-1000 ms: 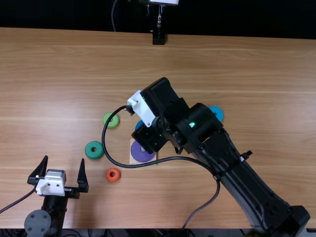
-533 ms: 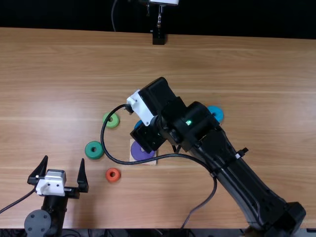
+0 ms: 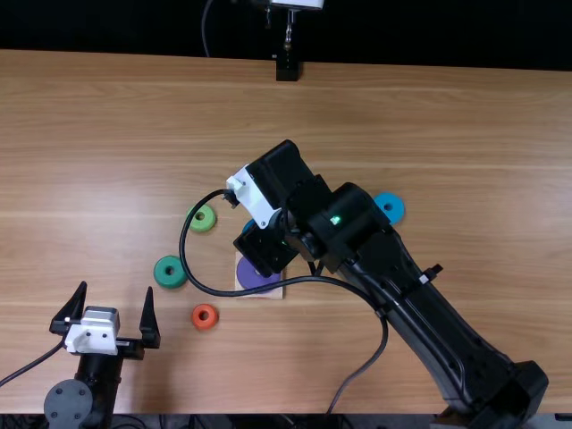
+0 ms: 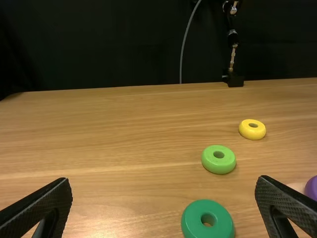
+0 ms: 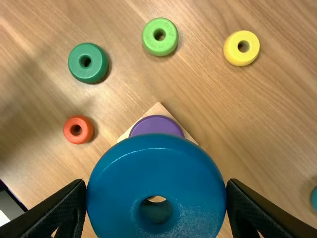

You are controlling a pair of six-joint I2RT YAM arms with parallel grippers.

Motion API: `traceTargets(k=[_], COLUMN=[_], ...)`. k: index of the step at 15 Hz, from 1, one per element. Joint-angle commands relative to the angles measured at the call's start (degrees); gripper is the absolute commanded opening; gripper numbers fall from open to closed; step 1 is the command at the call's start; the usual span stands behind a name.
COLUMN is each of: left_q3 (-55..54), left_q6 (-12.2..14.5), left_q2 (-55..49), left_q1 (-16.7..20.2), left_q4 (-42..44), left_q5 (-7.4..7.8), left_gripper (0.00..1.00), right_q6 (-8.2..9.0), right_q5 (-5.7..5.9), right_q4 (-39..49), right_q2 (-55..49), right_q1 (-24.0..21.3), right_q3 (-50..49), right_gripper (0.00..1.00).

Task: Build the Hanoi tower: stack the rings onto the peg from bottom to top in this color order: purple, dark blue, light blue, dark green, light green, yellow, orange.

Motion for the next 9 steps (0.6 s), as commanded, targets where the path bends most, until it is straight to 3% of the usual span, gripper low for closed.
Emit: traceTargets(k=[1, 9], left_q3=[-0.93, -0.93], left_q6=[0.23, 0.23], left_q2=[-0.69, -0.69], left_q1=[0.17, 0.17], left_q4=[-1.28, -1.18], left_q5=[0.98, 0.98], left_gripper=[1.00, 1.00], right_q6=[0.44, 0.23], right_q5=[-0.43, -0.22], right_q4=[-0.05, -0.05], right_q2=[0.44, 1.67], right_q1=[0.90, 1.78], right_q3=[1.63, 1.02], right_gripper=[0.00, 0.00])
